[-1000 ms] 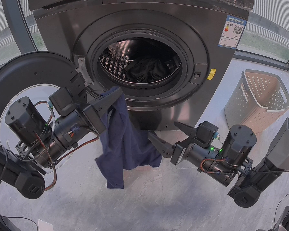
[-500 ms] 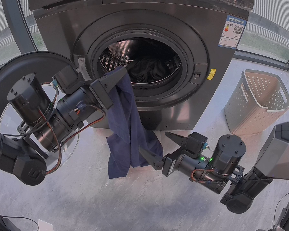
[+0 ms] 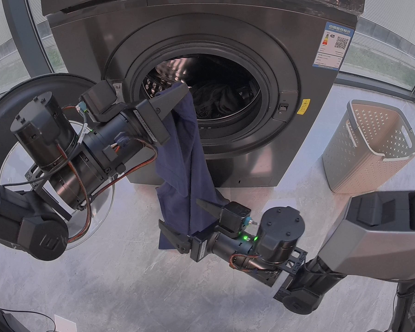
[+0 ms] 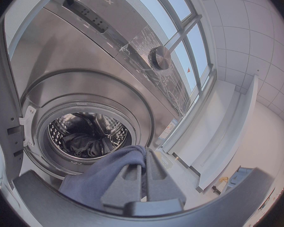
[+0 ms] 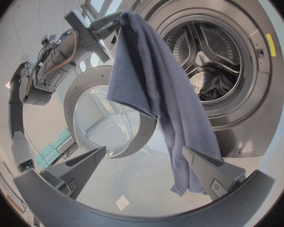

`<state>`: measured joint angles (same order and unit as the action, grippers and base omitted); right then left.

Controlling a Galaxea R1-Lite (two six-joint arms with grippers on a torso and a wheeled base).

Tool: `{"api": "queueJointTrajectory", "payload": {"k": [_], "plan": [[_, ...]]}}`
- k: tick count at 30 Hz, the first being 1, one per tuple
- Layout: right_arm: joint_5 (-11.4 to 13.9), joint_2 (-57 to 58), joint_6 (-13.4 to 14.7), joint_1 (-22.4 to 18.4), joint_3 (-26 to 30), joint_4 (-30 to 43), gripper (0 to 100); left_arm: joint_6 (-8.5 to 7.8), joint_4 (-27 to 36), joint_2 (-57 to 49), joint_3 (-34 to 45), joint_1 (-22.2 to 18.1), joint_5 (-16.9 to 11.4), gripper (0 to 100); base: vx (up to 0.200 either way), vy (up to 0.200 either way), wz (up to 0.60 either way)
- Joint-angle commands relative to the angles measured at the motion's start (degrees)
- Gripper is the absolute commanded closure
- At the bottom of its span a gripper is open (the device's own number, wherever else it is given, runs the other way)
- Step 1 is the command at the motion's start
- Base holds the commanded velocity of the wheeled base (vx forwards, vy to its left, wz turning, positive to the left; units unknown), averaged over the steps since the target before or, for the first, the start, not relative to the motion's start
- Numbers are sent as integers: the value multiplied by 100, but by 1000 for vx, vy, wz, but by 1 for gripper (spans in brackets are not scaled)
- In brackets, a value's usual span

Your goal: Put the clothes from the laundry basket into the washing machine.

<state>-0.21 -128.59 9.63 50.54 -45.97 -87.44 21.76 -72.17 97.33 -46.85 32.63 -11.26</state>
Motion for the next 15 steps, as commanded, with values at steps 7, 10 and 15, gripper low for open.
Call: {"api": "queueJointTrajectory", "payload": {"k": [7, 10, 15], "plan": [[-6, -1081, 584, 158, -1599, 667, 0, -14, -8, 49, 44, 6, 1, 100, 0, 0, 0], [-14, -1239, 830, 114, -1995, 975, 0, -14, 1, 49, 53, 6, 1, 100, 0, 0, 0], [-41, -1652, 856, -141, -2584, 1300, 0, -14, 1, 40, 106, 6, 1, 100, 0, 0, 0]]}}
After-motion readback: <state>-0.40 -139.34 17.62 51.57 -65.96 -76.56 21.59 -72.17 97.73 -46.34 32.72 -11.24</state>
